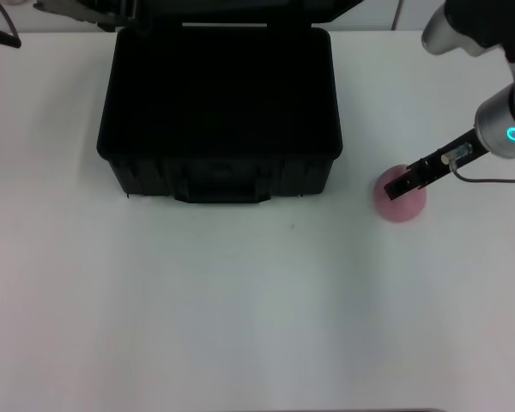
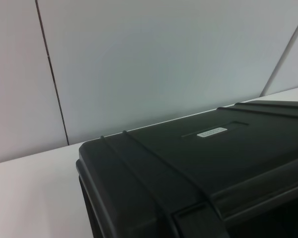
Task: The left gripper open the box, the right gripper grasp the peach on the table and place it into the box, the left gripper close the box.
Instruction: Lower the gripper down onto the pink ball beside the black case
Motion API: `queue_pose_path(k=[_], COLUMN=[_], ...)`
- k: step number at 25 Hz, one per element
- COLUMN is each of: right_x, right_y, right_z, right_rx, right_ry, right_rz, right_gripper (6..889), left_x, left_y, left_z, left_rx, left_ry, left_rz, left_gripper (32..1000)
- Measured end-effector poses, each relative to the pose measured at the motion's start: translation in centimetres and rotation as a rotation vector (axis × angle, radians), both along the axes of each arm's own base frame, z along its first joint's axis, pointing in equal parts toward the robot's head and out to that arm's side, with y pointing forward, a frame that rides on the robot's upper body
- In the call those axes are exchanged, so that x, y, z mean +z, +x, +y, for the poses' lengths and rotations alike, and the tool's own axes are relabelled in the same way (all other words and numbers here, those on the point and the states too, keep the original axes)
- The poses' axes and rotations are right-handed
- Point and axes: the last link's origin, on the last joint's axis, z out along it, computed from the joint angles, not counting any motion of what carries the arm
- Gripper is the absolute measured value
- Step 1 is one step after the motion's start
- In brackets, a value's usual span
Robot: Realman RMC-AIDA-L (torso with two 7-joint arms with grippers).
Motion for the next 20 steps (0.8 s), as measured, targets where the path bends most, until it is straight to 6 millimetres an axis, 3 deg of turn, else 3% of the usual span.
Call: queue_pose_path(k=[20], right_x=[-1.9], right_y=[2.5], right_z=[0.9], right_rx=[-0.024], right_ry=[0.017], right_rz=[-0.026], right_gripper=[822], left_x=[-0.3], left_y=[0.2], left_z=[-0.1], left_rx=[-0.005], left_ry=[-0.008], left_rz=[0.002], left_gripper=[379])
